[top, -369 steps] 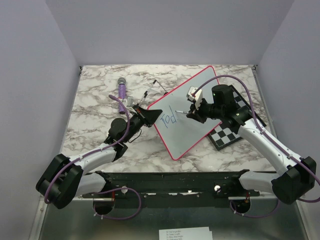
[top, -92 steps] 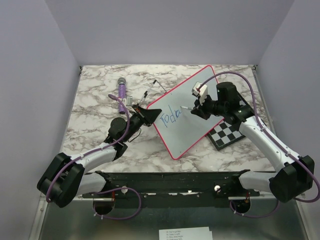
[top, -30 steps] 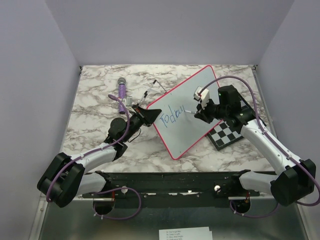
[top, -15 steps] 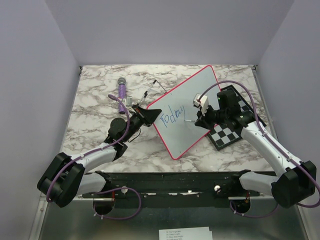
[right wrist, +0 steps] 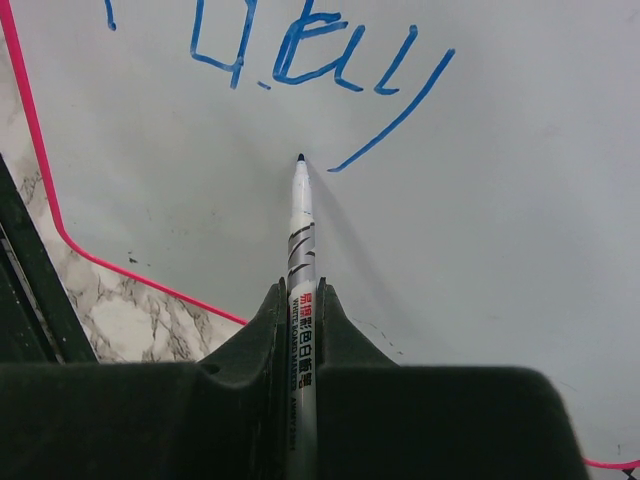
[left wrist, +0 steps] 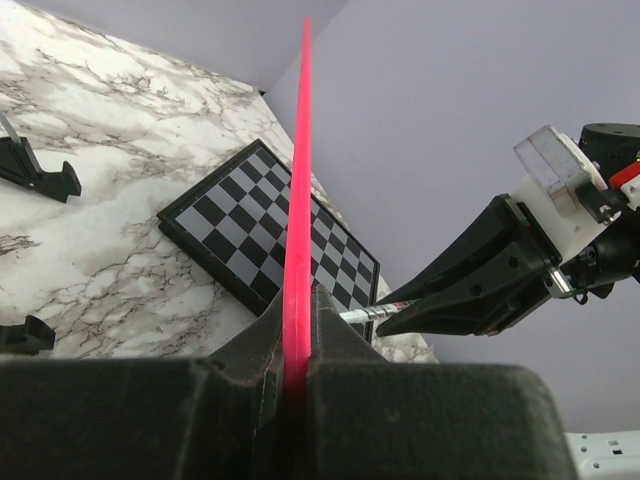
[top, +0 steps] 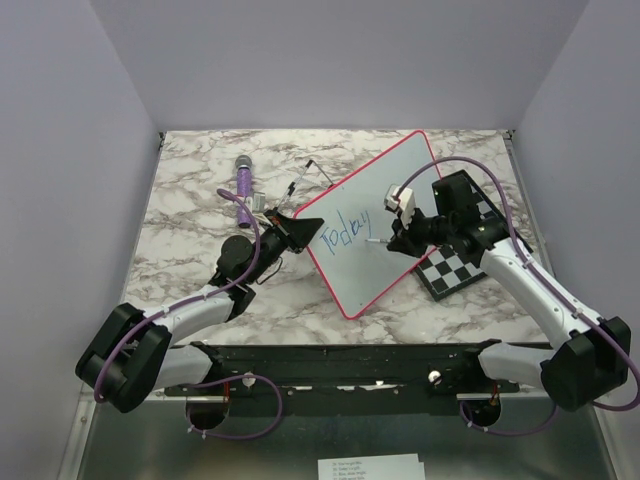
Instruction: Write a sentence on the whiteboard
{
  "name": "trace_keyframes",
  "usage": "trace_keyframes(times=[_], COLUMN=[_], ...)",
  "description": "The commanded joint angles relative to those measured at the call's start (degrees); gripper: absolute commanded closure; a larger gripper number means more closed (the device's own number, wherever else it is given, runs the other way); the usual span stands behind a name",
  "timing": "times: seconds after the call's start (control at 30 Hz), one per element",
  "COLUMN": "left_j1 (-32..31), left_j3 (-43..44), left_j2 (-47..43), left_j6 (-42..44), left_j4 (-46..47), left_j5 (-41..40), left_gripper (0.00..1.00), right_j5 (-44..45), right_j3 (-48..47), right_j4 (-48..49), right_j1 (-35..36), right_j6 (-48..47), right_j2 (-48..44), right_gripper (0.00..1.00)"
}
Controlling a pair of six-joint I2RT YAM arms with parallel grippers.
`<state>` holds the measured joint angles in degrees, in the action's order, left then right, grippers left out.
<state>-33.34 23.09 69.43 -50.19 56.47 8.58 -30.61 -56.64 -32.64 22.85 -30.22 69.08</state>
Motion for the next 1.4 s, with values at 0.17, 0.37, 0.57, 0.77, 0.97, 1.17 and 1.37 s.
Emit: trace_keyframes(times=[0.17,0.37,0.57,0.77,0.97,1.17,1.37], left_j1=[-0.06,0.03,0.12,0.03,0.03,0.12,0.21], left_j3=[2.04,1.87,1.78,1.69,1.69,1.52,1.25], left_j2=[-0.61,-0.79,-1.05,-0.96,-0.7,-0.43,-0.44], left_j6=[-1.31,-0.96,-1.05,-1.13,-1.05,-1.13,-1.4], left_j4=[9.19,8.84,9.1,9.54,9.63,10.15,10.33], left_j5=[1.97,2.05,2.32,2.49,2.76,2.76,2.76], left_gripper=[1.0,1.0,1.0,1.0,1.0,1.0,1.0], right_j5=[-2.35,-0.07,2.22,2.93,2.75,3.63,2.23], right_j3=[-5.31,-5.76,-5.14,-7.08,-7.69,-6.73,-5.59], right_j4=[1.35,3.45,10.05,11.55,12.95,12.61,10.06], right_j1=[-0.09,-1.14,-4.3,-4.39,-4.39,-4.48,-4.39], right_j6=[1.74,3.14,6.48,7.01,7.45,7.19,6.14], right_j2=[-0.26,-2.63,-2.11,2.11,4.66,5.01,3.7], right_gripper=[0.99,0.99,0.99,1.0,1.0,0.99,0.99])
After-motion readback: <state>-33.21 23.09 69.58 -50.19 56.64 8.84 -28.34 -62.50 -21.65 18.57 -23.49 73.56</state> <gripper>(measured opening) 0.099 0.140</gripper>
